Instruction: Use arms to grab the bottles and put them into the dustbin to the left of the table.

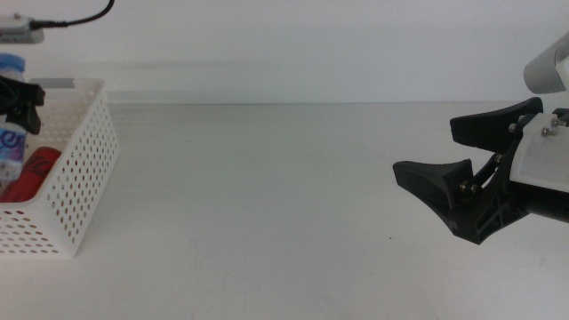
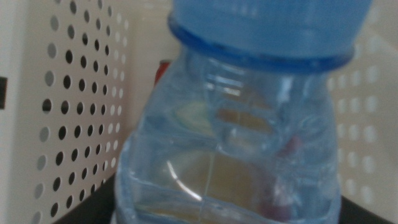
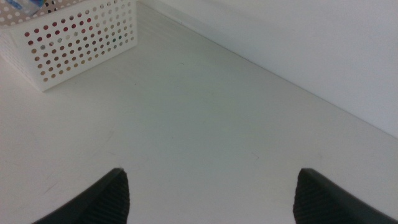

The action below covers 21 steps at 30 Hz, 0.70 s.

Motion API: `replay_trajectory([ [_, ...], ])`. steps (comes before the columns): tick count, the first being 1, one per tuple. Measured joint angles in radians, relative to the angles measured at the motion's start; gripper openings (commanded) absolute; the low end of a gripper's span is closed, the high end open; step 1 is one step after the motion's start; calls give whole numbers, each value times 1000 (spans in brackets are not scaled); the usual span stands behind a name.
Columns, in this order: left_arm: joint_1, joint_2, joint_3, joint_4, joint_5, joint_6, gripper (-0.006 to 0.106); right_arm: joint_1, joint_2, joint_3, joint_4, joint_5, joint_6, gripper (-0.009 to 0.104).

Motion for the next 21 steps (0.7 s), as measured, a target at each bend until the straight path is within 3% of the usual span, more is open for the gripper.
replay_trajectory([
  [13, 11, 83, -2, -31, 30, 22, 8, 0, 0, 0, 0, 0, 0, 75],
  [16, 11, 83, -2, -35, 39, 26, 16, 0, 0, 0, 0, 0, 0, 75],
  [21, 11, 83, -2, -37, 49, 51, 41, 0, 0, 0, 0, 0, 0, 75],
])
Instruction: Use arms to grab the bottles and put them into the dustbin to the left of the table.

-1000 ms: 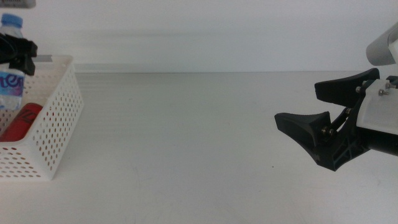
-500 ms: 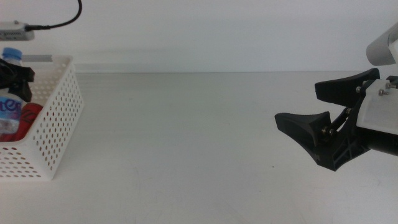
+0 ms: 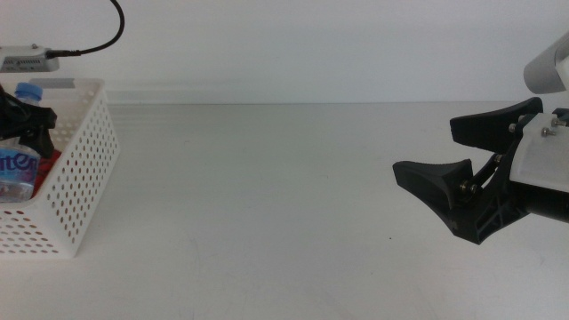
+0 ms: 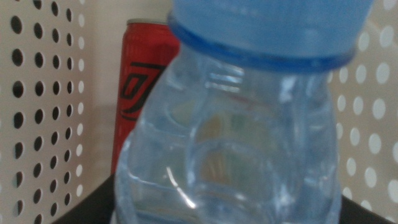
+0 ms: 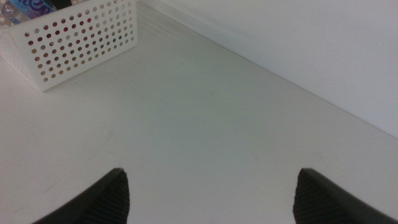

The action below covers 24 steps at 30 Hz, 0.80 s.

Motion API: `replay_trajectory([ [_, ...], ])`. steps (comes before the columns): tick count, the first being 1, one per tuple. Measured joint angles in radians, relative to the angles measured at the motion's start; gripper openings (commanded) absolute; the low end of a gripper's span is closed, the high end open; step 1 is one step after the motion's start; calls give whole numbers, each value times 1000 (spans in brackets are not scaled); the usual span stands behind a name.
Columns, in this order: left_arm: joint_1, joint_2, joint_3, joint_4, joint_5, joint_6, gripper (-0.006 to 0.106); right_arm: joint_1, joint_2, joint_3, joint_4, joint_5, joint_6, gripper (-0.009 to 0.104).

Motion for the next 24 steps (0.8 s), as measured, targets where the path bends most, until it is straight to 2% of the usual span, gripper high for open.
replay_trajectory([
  [3, 0, 0, 0, 0, 5, 15, 61, 0, 0, 0, 0, 0, 0, 75],
  [6, 0, 0, 0, 0, 5, 24, 75, 0, 0, 0, 0, 0, 0, 75],
  [10, 0, -3, -3, 0, 0, 26, 88, 0, 0, 0, 0, 0, 0, 75],
  [16, 1, -13, -10, 11, -19, 30, 90, 0, 0, 0, 0, 0, 0, 75],
  [24, 0, -77, -10, -55, -6, 25, 90, 0, 0, 1, 0, 0, 0, 75],
])
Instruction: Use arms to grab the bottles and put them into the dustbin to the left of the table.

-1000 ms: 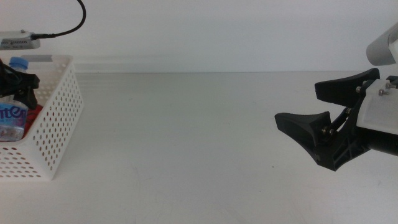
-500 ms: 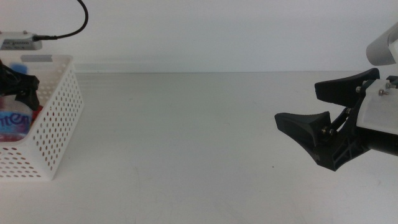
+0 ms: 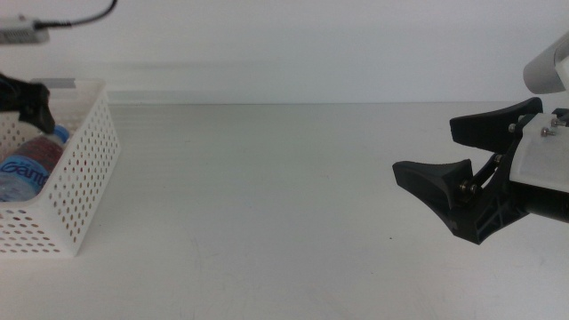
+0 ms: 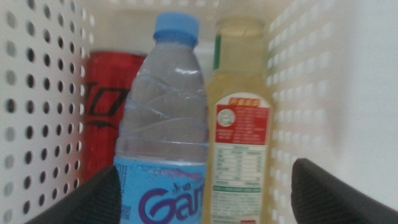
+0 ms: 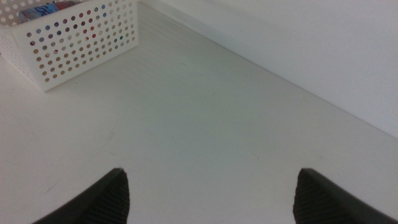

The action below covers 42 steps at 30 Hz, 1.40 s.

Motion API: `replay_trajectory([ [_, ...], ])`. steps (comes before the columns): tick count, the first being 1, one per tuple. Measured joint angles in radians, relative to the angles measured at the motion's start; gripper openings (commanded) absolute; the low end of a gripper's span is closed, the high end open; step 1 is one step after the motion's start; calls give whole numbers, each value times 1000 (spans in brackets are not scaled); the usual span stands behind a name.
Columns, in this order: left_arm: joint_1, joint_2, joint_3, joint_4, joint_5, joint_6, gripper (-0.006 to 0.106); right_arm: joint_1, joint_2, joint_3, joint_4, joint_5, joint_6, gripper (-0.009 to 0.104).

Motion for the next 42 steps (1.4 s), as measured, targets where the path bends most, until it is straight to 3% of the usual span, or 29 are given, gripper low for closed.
replay_trajectory([
  [18, -194, -361, 20, -15, -38, -7, 90, 0, 0, 0, 0, 0, 0, 75],
  [31, -329, -686, 395, -20, -317, -14, 90, 0, 0, 0, 0, 0, 0, 75],
  [42, -337, -915, 680, -37, -522, -13, 90, 0, 0, 0, 0, 0, 0, 75],
])
